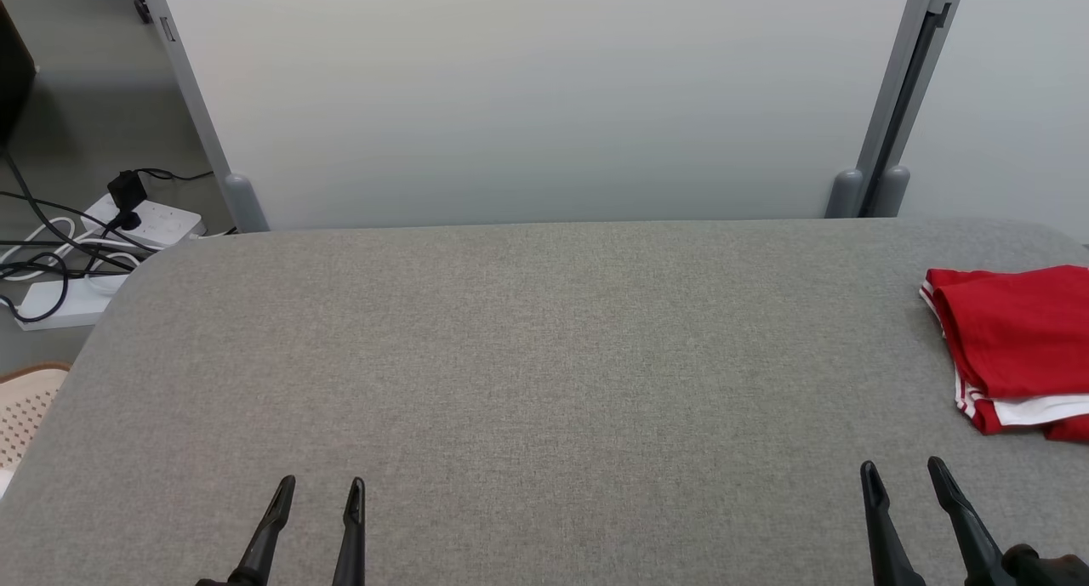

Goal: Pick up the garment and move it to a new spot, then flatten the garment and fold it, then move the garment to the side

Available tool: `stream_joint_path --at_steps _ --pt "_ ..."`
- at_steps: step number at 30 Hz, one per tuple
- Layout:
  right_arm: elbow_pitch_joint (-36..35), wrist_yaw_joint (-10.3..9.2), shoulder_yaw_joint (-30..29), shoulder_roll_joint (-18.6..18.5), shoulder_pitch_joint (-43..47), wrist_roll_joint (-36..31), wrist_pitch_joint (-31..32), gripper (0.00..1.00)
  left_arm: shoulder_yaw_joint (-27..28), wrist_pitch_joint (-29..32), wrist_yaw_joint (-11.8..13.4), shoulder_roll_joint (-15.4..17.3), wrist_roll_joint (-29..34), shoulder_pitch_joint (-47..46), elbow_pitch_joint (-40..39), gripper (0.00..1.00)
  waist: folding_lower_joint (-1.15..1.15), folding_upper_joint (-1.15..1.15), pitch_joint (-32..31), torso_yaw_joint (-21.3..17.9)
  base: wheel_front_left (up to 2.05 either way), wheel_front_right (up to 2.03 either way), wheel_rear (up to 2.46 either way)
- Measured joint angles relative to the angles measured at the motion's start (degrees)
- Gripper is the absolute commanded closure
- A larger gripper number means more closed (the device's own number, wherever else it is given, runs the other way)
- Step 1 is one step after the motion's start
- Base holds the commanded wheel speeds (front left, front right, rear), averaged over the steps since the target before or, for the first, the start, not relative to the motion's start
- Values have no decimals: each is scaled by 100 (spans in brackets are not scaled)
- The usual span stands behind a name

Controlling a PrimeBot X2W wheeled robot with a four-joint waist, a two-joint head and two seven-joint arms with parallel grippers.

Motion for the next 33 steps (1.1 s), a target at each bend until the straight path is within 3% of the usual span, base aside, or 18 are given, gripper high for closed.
stream_joint_path --at_steps 7,8,14,33 --pt "0 0 3 -11 -1 1 0 0 -29 0 -1 0 -34 -11 4 0 0 0 51 -13 0 0 0" --pt "55 0 10 -4 8 0 3 100 -35 1 -1 -8 -33 -2 68 100 0 0 52 -13 0 0 0" --pt "437 -1 35 102 171 26 34 100 -76 20 0 -38 -64 164 485 100 0 0 60 -12 0 0 0" --pt "583 -1 -4 90 23 1192 279 100 -24 298 -48 -29 -1248 92 623 100 1 0 132 -20 0 0 0"
